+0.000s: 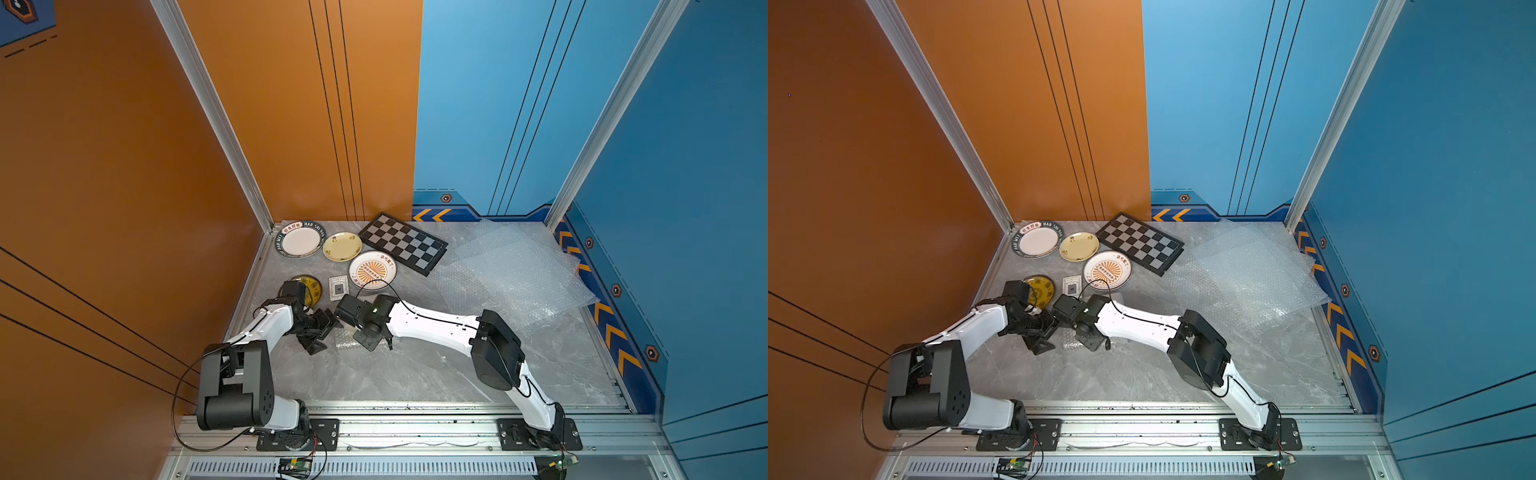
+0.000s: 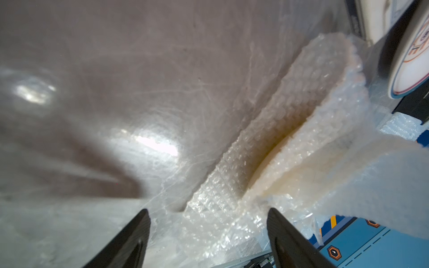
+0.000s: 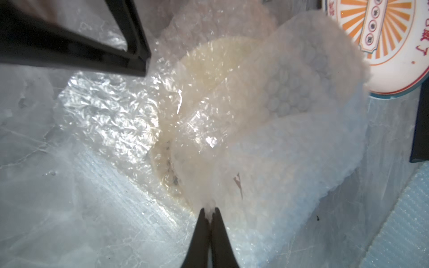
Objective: Unpack dinner plates from bubble wrap
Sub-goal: Unwrap the bubble wrap at the center of the board.
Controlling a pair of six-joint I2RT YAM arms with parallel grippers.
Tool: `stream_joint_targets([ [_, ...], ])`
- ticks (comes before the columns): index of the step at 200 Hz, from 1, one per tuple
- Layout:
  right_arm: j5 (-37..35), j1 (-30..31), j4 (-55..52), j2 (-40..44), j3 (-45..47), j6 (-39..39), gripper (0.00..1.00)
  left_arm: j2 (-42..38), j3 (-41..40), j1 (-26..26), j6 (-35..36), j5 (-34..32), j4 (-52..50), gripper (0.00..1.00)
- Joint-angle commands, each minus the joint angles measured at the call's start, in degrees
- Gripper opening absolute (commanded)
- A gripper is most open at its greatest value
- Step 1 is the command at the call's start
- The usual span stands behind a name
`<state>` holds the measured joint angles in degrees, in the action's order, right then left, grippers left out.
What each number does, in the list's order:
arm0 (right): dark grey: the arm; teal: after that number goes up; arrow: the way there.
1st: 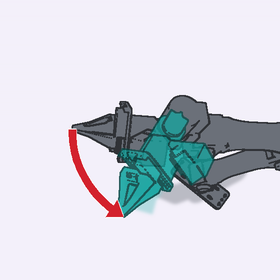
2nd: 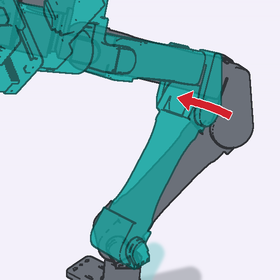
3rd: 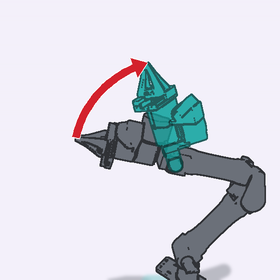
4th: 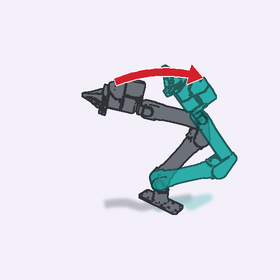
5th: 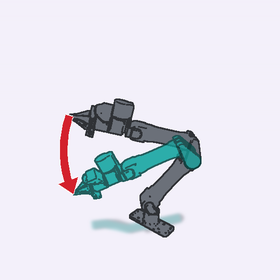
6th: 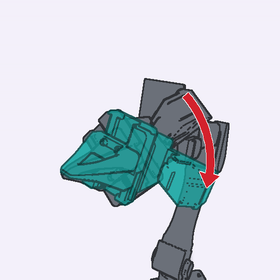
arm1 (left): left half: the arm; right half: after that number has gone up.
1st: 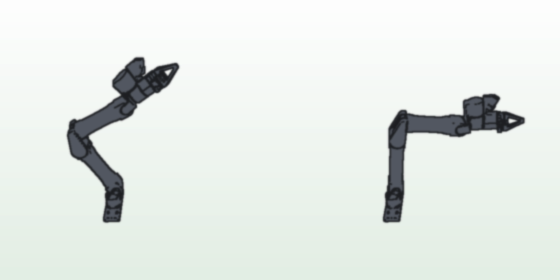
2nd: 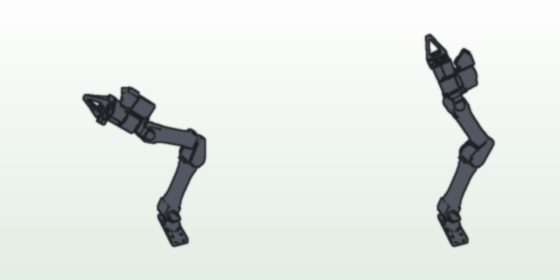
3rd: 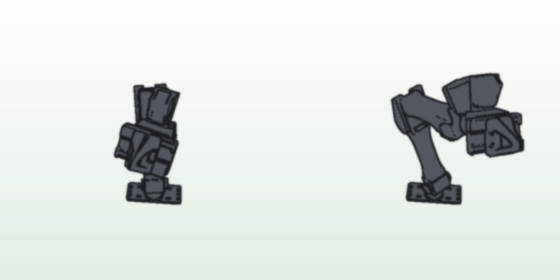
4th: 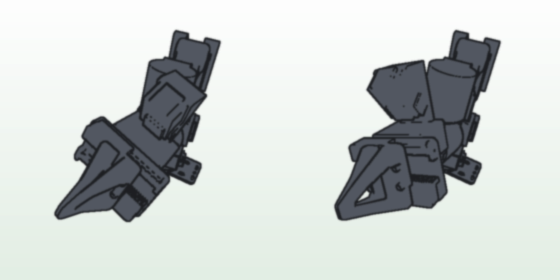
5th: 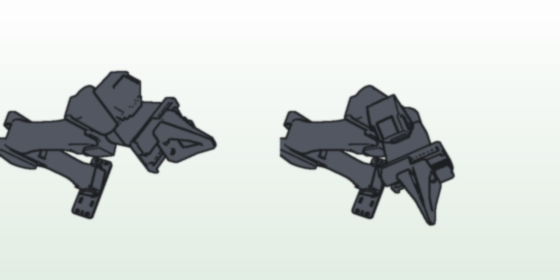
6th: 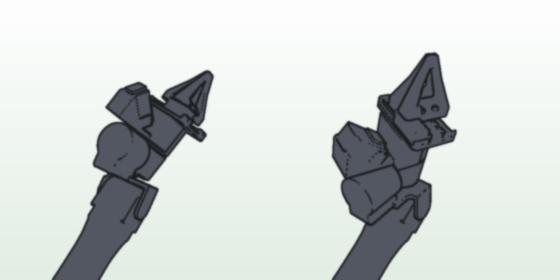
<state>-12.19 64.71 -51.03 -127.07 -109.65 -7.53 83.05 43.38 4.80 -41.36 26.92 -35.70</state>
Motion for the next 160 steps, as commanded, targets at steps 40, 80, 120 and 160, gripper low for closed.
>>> stream_joint_targets([
  [40, 0.6, 0.2, -1.2, 3.2, 1.1, -1.1, 0.00, 5.6, 3.1, -3.0, -2.1, -0.1, 3.1, 0.84],
  [80, 1.1, -0.4, -1.0, 4.2, 1.2, -2.3, 0.00, 9.7, 5.2, -4.7, -1.2, -1.5, 2.3, 0.84],
  [120, 1.8, -2.5, 1.2, 7.7, 3.1, -6.3, 0.00, 12.2, 6.1, -4.4, 0.7, -3.7, -0.4, 0.84],
  [160, 6.0, -5.8, 6.5, 13.5, 8.5, -11.8, 0.00, 14.0, 6.4, -4.8, 1.7, -5.0, -1.0, 0.84],
])
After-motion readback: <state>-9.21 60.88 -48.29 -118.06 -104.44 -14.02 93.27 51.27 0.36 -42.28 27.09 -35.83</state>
